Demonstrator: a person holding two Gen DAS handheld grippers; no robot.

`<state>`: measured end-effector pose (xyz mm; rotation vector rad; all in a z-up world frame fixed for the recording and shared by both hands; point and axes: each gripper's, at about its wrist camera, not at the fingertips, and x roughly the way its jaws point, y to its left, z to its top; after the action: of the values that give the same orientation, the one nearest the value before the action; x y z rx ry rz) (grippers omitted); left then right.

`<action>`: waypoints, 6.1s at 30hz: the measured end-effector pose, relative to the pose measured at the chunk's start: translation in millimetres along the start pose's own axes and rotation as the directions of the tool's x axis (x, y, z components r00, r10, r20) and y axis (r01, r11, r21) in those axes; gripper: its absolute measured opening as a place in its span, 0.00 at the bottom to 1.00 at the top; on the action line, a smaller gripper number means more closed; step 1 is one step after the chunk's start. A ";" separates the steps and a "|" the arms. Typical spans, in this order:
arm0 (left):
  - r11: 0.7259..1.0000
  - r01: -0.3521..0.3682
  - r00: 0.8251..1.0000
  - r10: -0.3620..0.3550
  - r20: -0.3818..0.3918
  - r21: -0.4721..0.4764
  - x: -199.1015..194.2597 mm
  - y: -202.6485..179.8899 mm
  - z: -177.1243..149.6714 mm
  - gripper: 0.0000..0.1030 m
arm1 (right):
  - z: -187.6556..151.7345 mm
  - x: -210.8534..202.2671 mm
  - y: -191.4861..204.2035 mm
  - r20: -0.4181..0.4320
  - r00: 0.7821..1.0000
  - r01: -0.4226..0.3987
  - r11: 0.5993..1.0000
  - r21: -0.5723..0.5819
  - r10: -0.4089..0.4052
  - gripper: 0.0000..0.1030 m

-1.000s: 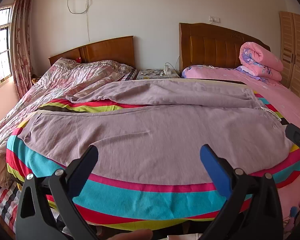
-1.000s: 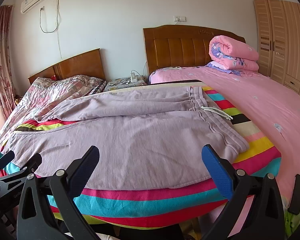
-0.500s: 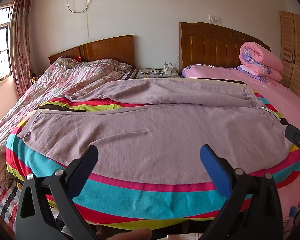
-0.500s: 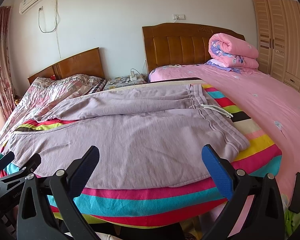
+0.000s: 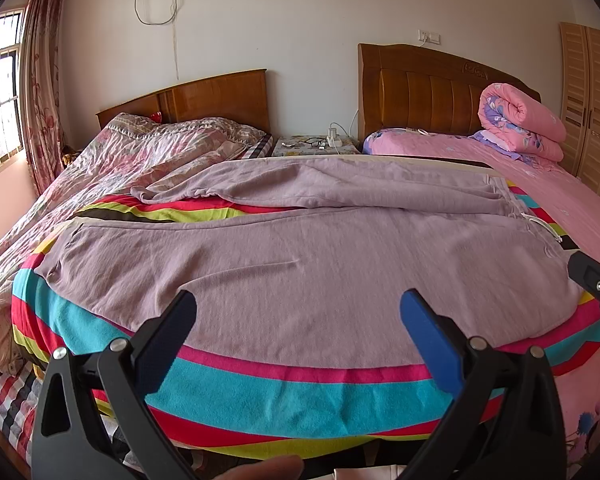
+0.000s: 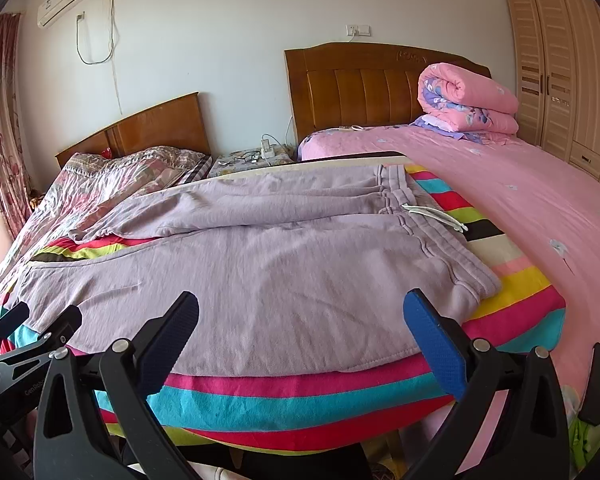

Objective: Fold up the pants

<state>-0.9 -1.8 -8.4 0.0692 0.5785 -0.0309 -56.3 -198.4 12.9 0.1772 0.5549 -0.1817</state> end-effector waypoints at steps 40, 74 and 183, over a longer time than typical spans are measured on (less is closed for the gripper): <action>1.000 0.026 0.999 -0.026 -0.034 0.004 4.7 4.5 -1.3 0.99 | -4.9 10.4 0.9 -0.056 0.998 -0.023 1.000 -0.005 0.023 0.96; 0.837 0.370 0.822 -0.497 -0.277 -0.403 326.3 28.5 181.5 0.96 | 225.1 495.1 20.9 -0.591 0.737 -0.626 0.661 -0.412 0.330 0.60; 0.905 0.311 0.936 -0.344 -0.070 -0.289 88.8 134.4 36.0 0.05 | 25.5 89.0 -210.8 -0.111 0.962 -0.180 0.886 0.429 0.249 0.13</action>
<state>99.5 128.7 -19.3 -0.3002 0.7048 -0.2770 -15.1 -419.1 -38.4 0.6729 0.6510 -0.0659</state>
